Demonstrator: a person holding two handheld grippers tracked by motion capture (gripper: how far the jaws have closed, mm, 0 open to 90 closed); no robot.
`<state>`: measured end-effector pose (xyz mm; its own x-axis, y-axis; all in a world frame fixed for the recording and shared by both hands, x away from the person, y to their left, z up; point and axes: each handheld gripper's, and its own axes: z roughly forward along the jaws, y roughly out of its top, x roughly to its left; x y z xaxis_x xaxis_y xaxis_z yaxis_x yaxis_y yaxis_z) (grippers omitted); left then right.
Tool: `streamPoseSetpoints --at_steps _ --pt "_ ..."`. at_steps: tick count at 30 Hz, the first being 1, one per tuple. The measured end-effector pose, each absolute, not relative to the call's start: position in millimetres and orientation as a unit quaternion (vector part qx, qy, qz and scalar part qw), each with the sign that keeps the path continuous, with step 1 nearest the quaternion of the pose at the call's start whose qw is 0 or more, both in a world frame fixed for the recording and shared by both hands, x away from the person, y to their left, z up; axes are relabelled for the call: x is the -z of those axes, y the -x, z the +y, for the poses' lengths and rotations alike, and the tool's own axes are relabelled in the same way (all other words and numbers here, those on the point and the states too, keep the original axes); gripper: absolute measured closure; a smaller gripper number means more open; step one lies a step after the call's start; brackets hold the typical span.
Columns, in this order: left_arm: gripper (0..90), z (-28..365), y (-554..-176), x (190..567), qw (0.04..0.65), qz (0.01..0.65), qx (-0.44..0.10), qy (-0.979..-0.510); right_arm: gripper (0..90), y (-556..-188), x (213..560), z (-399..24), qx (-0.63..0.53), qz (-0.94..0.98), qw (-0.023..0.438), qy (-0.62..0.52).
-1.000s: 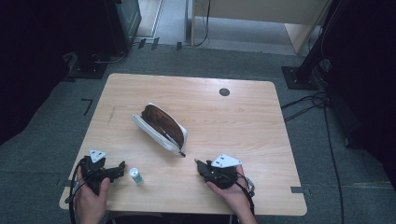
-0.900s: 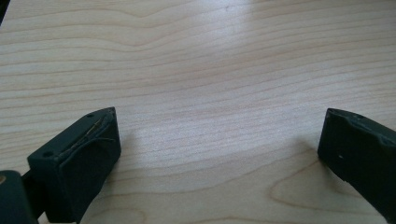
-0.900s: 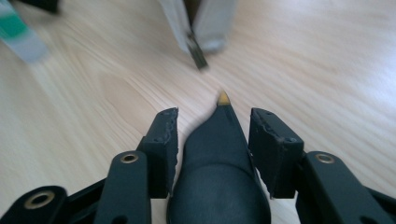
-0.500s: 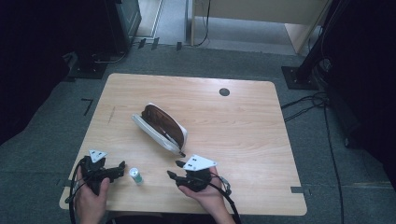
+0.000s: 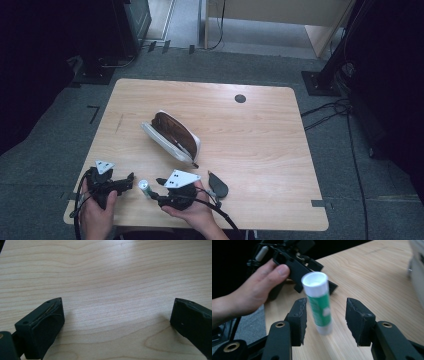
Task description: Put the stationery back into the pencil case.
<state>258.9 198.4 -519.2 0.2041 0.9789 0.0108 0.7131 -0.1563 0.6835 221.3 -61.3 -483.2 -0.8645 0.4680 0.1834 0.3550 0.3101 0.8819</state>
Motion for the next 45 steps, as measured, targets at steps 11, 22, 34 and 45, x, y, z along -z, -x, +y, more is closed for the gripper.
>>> streamPoseSetpoints --at_steps 11,22,34,45 --pt "0.0 198.4 -258.9 519.2 0.282 0.585 -0.236 -0.723 59.8 -221.5 484.3 -34.0 -0.523 0.815 0.073 -0.237" --pt "0.0 198.4 -258.9 519.2 0.282 0.585 -0.236 -0.723 66.3 -221.7 478.8 -43.3 -0.527 0.804 0.097 -0.259" --pt "0.0 198.4 -258.9 519.2 0.282 0.585 -0.236 -0.723 66.2 -224.9 462.8 -83.0 -0.537 0.782 0.126 -0.292" --pt "0.0 198.3 -258.9 519.3 0.282 0.585 -0.236 -0.723 66.3 -229.4 446.7 -131.1 -0.54 0.755 0.161 -0.336"
